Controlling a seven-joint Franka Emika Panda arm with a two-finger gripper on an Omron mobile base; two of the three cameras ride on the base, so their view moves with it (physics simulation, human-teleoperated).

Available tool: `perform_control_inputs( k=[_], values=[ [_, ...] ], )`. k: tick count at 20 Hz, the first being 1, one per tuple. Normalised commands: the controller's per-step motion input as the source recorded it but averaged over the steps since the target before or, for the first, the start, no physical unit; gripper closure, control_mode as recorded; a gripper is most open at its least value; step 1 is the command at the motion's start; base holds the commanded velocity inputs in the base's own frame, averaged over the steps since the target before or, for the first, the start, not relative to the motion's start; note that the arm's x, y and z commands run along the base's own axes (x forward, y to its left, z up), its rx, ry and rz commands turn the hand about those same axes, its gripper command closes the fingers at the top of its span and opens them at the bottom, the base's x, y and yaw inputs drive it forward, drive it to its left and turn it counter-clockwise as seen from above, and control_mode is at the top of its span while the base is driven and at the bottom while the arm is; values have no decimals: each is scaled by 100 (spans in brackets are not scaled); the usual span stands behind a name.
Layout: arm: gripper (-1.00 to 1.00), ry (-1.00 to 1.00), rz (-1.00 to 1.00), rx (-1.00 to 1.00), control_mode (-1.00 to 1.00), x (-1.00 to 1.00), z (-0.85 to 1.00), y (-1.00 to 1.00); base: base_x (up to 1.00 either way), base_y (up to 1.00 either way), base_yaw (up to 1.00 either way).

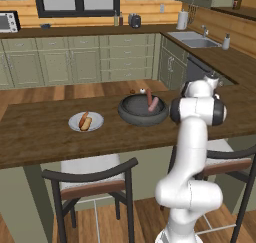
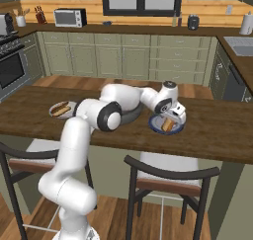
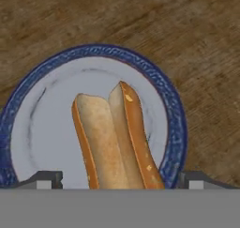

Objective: Place one bun and one sausage from the bowl on each plate.

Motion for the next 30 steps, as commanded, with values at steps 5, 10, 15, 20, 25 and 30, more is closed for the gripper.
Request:
perform_control_inputs(
  k=[5,10,15,20,25,30],
  values=[
    [-100,-15,1,1,-100,-93,68,43,0,0,0],
    [-100,-4,1,0,-100,-41,54,100,0,0,0],
    [-100,1,0,-1,-100,2,35,100,0,0,0],
    [-100,5,0,0,-100,34,15,100,0,0,0],
    [-100,6,0,0,-100,67,0,82,0,0,0],
    [-100,3,0,0,-100,87,-7,62,0,0,0]
  ],
)
